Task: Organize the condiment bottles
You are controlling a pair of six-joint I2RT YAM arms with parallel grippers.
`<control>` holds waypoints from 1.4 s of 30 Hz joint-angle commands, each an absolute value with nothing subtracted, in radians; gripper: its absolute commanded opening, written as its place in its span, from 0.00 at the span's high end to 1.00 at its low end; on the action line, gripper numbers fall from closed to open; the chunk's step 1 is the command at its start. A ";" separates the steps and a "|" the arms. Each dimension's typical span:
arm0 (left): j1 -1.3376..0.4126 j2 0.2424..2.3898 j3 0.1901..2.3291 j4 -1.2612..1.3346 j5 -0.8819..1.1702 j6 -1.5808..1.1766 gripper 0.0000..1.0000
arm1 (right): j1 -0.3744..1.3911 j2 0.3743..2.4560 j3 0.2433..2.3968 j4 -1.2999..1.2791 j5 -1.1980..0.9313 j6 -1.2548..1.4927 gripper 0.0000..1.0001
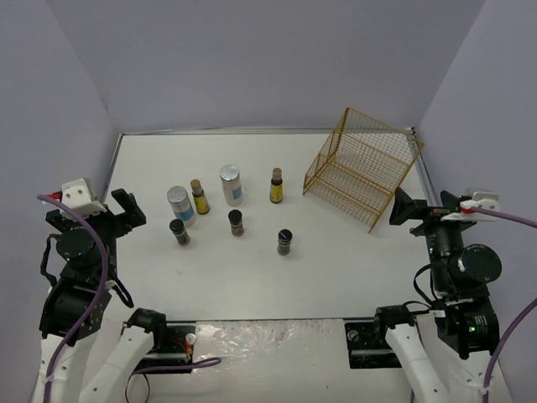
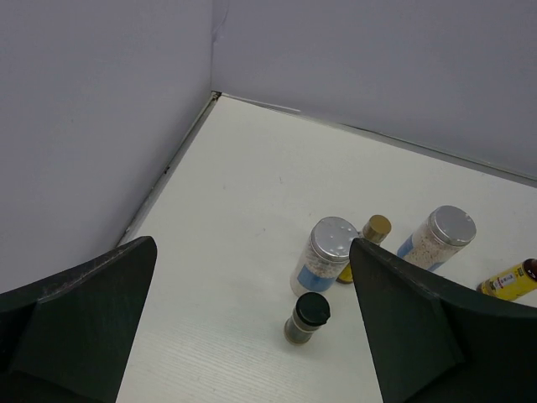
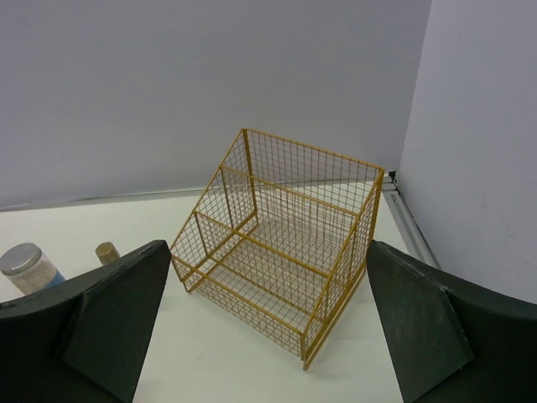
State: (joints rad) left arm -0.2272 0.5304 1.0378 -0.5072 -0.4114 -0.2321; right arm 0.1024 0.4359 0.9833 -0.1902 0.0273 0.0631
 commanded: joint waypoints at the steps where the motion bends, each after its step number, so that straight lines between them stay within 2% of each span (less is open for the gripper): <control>1: -0.230 0.540 1.073 -0.419 -0.421 -0.246 0.03 | 0.104 0.543 0.995 -0.141 -0.036 0.121 0.00; 4: -0.230 0.556 1.075 -0.419 -0.402 -0.241 0.03 | 0.104 0.602 0.987 -0.143 -0.062 0.211 0.00; 11: -0.233 0.621 1.108 -0.433 -0.311 -0.221 0.03 | 0.112 0.867 1.048 -0.094 -0.294 0.272 0.00; 13: -0.235 0.629 1.100 -0.428 -0.298 -0.218 0.03 | 0.157 0.939 1.080 -0.077 -0.274 0.282 0.00; 19: -0.239 0.666 1.088 -0.478 -0.335 -0.201 0.03 | 0.457 1.240 1.268 -0.013 0.010 0.191 0.00; 21: -0.241 0.670 1.076 -0.477 -0.335 -0.199 0.03 | 0.521 1.350 1.340 -0.011 0.040 0.172 0.00; 31: -0.265 0.690 1.002 -0.454 -0.311 -0.216 0.03 | 0.722 1.808 1.592 0.178 -0.050 0.009 0.00; 42: -0.284 0.703 0.992 -0.454 -0.327 -0.224 0.03 | 0.770 2.016 1.691 0.324 -0.097 -0.079 0.00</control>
State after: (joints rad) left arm -0.2741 0.6937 0.9833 -0.5179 -0.3149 -0.2169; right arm 0.7761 2.0065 1.6215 0.1661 -0.0854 -0.0487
